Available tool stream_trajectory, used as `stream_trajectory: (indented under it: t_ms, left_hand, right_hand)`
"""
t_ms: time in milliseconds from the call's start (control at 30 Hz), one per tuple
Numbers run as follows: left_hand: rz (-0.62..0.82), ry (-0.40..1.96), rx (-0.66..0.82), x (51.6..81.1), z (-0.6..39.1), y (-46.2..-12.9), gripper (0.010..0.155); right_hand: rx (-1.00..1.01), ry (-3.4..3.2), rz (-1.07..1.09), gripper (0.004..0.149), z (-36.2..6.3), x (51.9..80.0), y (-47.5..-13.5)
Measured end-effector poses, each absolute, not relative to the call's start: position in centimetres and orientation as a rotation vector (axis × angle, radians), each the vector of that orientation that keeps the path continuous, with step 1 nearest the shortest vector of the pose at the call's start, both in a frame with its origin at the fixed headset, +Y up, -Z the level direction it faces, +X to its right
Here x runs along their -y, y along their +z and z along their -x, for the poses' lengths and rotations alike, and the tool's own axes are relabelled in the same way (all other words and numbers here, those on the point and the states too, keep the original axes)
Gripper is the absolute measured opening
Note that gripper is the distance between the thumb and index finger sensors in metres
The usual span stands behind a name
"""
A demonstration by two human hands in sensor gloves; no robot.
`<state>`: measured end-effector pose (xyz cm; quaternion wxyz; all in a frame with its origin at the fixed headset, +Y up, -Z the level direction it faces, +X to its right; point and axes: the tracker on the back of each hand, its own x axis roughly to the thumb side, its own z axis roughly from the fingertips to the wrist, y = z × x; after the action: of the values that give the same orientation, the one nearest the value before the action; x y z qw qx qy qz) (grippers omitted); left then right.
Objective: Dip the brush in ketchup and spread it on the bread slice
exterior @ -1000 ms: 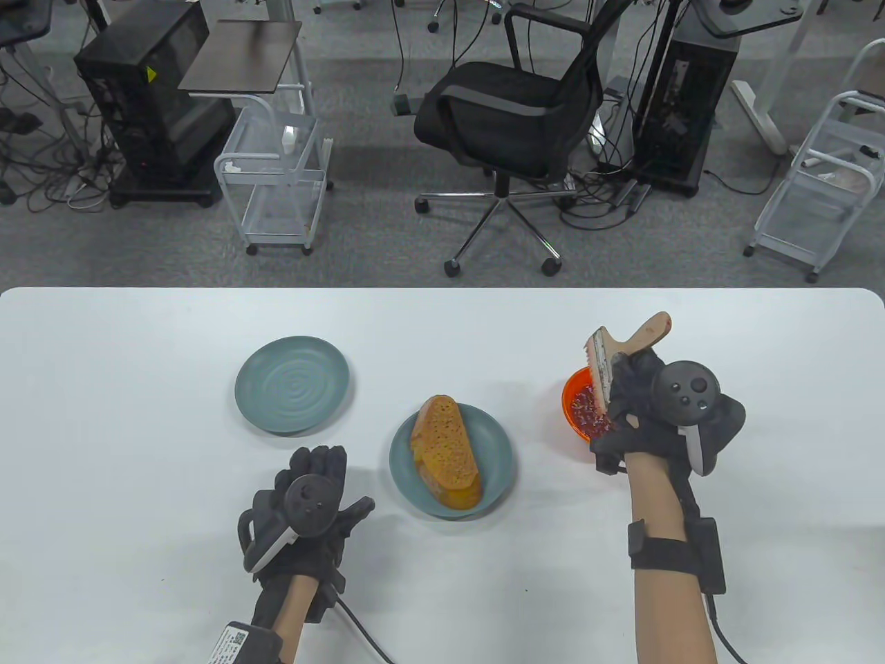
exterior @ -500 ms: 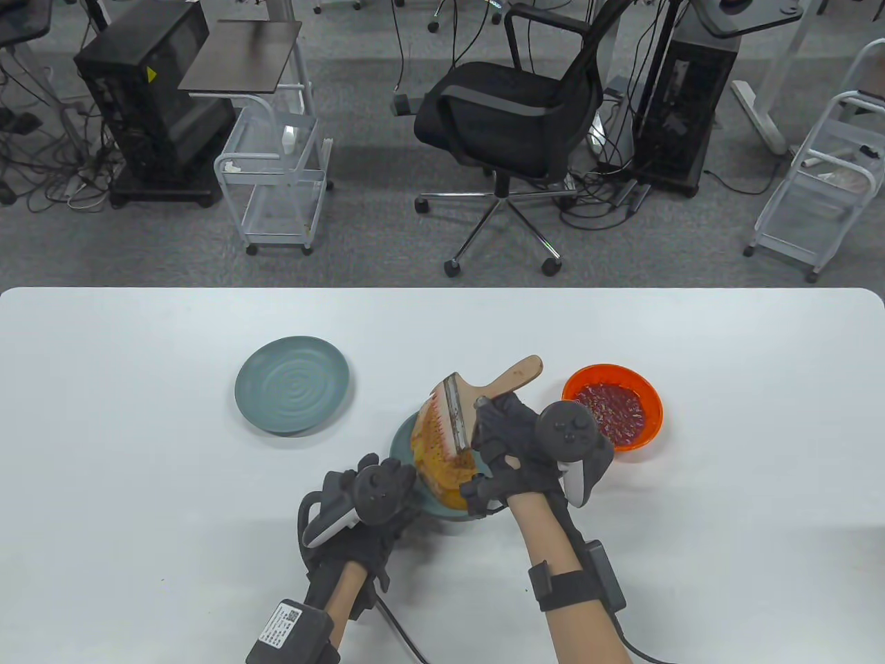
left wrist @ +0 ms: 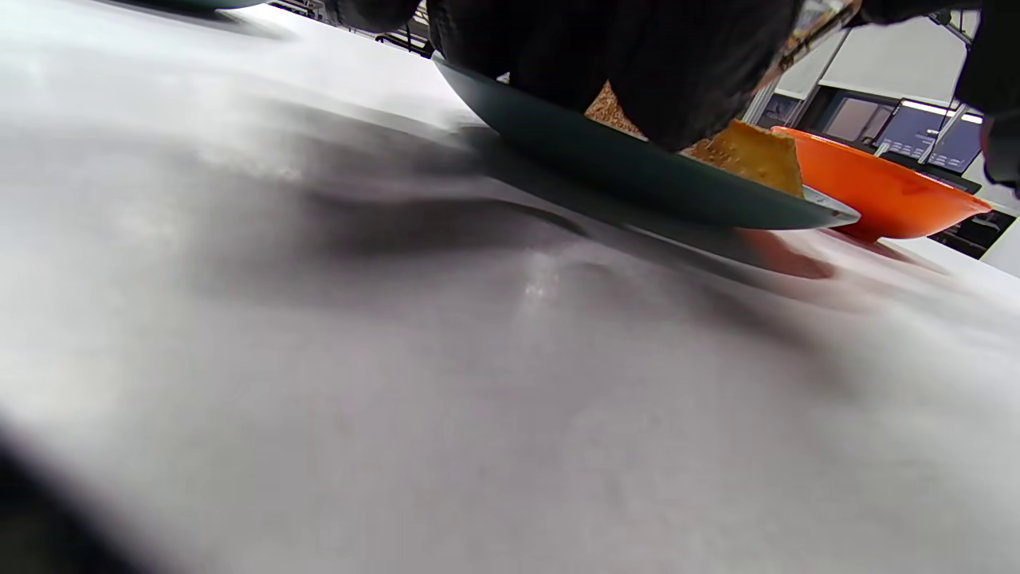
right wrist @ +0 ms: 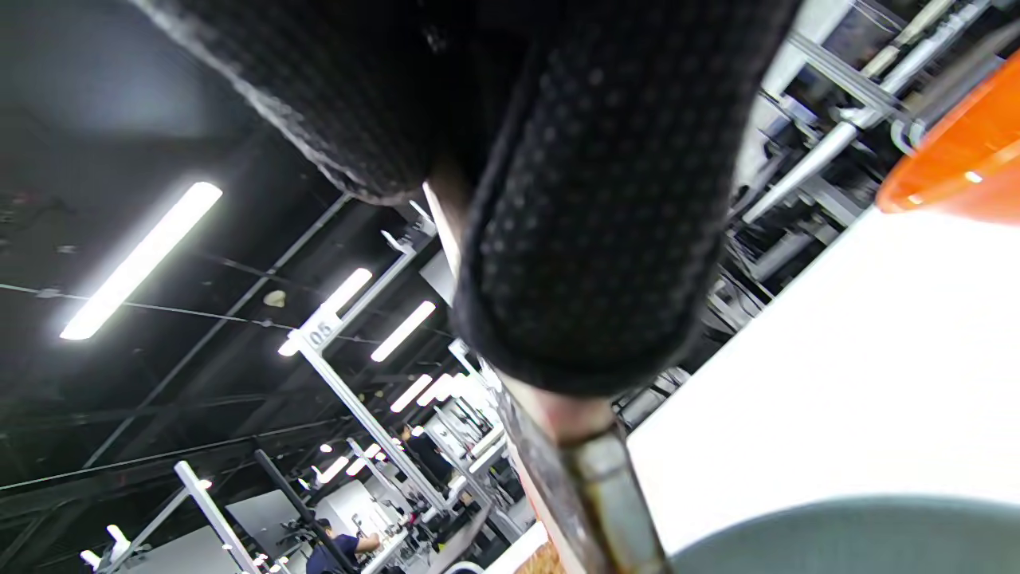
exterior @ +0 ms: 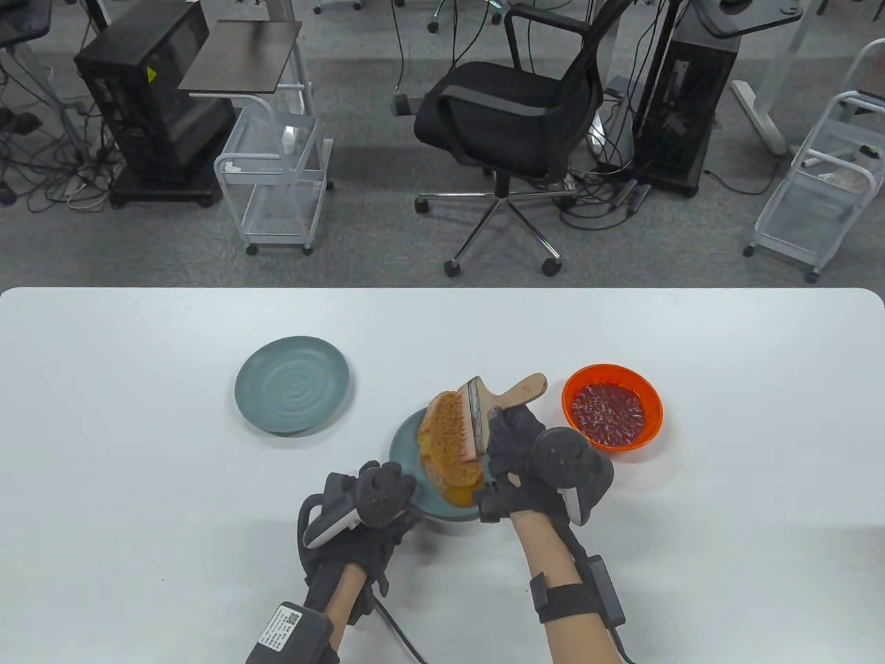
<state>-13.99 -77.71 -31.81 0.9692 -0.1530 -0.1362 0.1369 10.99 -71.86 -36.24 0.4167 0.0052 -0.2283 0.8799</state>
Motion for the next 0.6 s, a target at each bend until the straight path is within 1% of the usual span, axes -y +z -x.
stream_trajectory:
  t_ms: [33,133,200,300,333,500,600]
  left_hand:
    - [0.31,0.272,0.274,77.7,14.0,-31.8,0.058]
    - [0.31,0.268,0.272,77.7,13.9,-31.8,0.058]
    - [0.311,0.272,0.273,77.7,14.0,-31.8,0.058]
    - [0.311,0.284,0.267,77.8,14.2,-31.8,0.058]
    - [0.313,0.296,0.269,77.8,14.3,-31.8,0.058]
    - [0.315,0.323,0.26,77.9,14.5,-31.9,0.057]
    - [0.312,0.305,0.26,77.9,14.3,-31.9,0.057]
  right_hand:
    - [0.554,2.182,-0.019,0.047,-10.8,71.8,-36.3]
    - [0.392,2.05,0.046,0.047,-9.7,72.7,-36.5]
    - [0.346,2.058,0.064,0.047,-9.3,73.4,-36.8]
    - [0.33,2.032,0.089,0.047,-9.8,74.0,-37.2]
    - [0.328,2.003,0.107,0.047,-10.2,74.0,-37.2]
    - [0.512,2.146,0.086,0.047,-12.1,73.1,-37.0]
    - [0.489,2.085,0.078,0.047,-12.1,72.9,-37.1]
